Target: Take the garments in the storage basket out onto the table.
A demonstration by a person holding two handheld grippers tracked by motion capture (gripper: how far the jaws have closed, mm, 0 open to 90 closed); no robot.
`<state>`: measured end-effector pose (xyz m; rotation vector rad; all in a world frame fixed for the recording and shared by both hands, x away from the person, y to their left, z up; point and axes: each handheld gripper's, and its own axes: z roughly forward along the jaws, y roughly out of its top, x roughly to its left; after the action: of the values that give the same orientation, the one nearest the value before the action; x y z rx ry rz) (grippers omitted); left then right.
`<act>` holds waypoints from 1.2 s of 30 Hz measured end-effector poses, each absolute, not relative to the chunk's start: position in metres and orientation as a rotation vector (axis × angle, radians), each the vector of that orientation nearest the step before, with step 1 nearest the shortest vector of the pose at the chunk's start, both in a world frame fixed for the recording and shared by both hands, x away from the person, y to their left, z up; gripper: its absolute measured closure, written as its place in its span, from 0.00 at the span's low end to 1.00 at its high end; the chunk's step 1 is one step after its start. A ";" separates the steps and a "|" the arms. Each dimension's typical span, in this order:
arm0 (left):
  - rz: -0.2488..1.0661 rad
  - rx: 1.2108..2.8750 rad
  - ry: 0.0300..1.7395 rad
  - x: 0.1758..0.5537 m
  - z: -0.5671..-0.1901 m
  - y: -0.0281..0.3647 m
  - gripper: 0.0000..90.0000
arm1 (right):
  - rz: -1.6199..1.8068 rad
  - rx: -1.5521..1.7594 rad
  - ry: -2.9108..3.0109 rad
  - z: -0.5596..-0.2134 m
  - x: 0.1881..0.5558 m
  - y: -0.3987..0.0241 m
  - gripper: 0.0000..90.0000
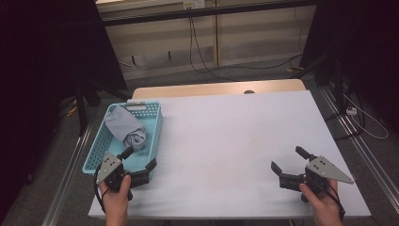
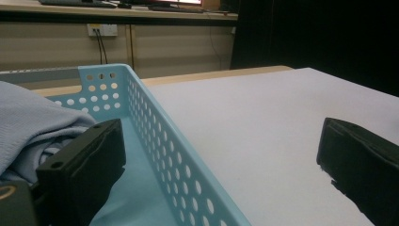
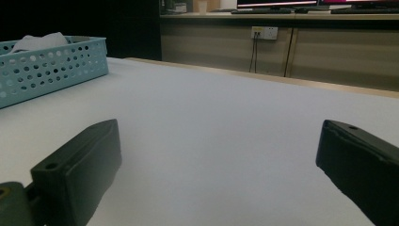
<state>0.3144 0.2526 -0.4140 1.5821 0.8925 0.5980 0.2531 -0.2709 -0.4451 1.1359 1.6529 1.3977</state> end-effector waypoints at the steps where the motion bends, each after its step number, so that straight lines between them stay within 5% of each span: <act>1: 0.602 1.587 0.889 0.315 -0.414 0.253 0.02 | 1.398 1.135 1.652 -0.445 0.253 -0.271 0.00; 36: 0.587 1.567 0.857 0.330 -0.376 0.246 0.02 | 1.403 1.128 1.661 -0.446 0.252 -0.272 0.00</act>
<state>0.3296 0.2465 -0.3763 1.5674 0.8569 0.5873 0.2517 -0.2725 -0.4455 1.1284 1.6611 1.4025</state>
